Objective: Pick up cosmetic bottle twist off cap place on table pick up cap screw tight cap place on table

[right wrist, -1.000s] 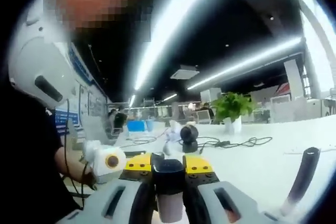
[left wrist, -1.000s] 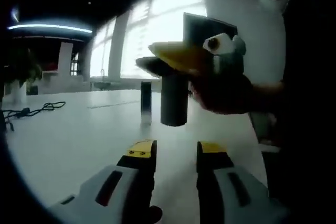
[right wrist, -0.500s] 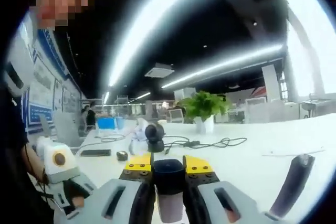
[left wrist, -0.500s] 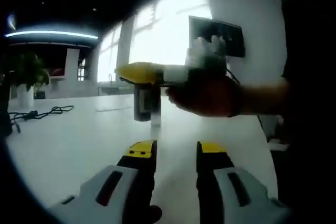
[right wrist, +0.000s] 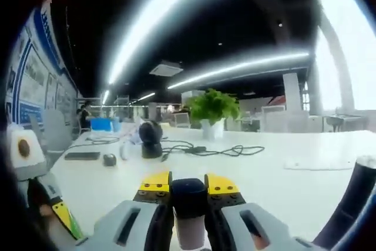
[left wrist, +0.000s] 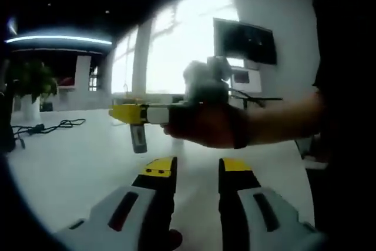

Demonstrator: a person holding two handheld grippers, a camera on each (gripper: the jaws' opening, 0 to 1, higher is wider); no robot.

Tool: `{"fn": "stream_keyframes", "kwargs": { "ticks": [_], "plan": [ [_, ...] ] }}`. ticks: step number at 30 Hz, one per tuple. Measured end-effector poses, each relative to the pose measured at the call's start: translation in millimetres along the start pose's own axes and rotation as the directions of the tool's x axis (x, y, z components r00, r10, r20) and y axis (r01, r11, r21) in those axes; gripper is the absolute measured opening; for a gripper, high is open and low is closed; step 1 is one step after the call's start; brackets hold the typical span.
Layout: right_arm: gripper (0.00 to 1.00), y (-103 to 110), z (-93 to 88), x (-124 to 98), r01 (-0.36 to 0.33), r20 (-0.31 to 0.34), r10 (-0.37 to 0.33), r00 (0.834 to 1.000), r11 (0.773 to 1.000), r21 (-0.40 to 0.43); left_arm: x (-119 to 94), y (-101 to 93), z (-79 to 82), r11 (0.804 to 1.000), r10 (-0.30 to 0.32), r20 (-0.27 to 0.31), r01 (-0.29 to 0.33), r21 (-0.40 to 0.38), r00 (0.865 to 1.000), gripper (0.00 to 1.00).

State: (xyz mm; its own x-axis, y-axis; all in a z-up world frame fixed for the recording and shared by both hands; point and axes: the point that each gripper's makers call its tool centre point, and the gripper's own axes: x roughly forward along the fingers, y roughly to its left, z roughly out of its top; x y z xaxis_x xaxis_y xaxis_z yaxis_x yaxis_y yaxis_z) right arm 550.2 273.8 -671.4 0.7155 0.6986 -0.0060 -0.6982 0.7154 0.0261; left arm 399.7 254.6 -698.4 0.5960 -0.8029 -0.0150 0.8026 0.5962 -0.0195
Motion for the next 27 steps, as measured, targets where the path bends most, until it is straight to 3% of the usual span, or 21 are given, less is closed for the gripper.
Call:
{"fn": "stream_keyframes", "kwargs": {
  "ticks": [16, 22, 27],
  "plan": [
    [0.13, -12, -20.5, 10, 0.033, -0.006, -0.032, 0.999, 0.999, 0.02, 1, 1.3, -5.8, 1.0, 0.008, -0.021, -0.008, 0.024, 1.0, 0.18],
    [0.14, -10, -18.4, 6, 0.016, 0.023, -0.016, 1.0, 1.0, 0.005, 2, 1.0, -7.5, 0.999, 0.009, -0.029, -0.008, 0.031, 1.0, 0.17],
    [0.14, -16, -19.2, 5, 0.026, 0.027, -0.027, 0.999, 0.998, 0.056, 2, 1.8, -8.3, 0.999, 0.013, -0.032, -0.012, 0.037, 0.999, 0.17]
  ]
}}
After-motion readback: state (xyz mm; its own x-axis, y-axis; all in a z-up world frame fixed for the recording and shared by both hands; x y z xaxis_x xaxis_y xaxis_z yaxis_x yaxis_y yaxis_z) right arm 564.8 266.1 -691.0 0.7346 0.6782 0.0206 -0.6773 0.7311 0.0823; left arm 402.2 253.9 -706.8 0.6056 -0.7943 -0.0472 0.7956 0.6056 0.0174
